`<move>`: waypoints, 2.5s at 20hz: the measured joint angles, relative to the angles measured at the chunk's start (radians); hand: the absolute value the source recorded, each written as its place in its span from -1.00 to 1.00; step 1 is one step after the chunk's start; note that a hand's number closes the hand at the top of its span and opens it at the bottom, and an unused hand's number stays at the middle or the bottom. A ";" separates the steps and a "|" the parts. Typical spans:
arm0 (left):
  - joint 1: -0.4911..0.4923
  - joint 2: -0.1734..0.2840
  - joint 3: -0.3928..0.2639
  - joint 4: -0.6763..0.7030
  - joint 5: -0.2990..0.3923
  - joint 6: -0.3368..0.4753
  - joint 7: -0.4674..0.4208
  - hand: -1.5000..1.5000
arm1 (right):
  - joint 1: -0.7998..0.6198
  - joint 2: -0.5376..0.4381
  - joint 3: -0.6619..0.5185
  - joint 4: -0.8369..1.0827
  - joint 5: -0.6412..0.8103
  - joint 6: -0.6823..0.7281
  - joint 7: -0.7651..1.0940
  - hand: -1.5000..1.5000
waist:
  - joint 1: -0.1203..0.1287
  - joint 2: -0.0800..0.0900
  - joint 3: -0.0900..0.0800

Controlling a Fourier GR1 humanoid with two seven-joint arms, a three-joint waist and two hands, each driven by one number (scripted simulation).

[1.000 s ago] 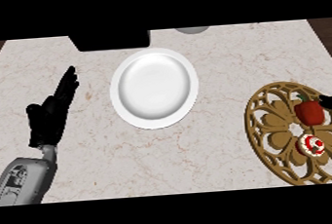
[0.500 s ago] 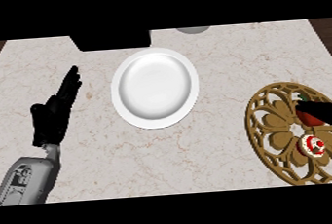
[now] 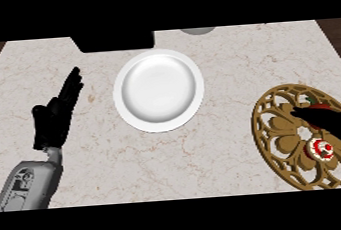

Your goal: Pick the cupcake from the placemat and place it in the plate

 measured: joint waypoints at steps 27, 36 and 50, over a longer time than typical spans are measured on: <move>0.022 -0.066 0.073 -0.031 -0.070 -0.064 0.005 0.00 | -0.166 0.321 -0.180 0.188 0.275 -0.240 0.128 1.00 | 0.003 -0.002 -0.003; 0.035 -0.072 0.071 -0.042 -0.079 -0.066 0.012 0.00 | -0.276 0.435 -0.229 0.053 0.259 -0.444 0.152 1.00 | 0.000 -0.002 -0.001; 0.005 -0.081 0.085 -0.030 -0.093 -0.079 0.022 0.00 | -0.557 0.684 -0.084 0.067 0.215 -0.379 0.313 1.00 | 0.009 0.000 -0.001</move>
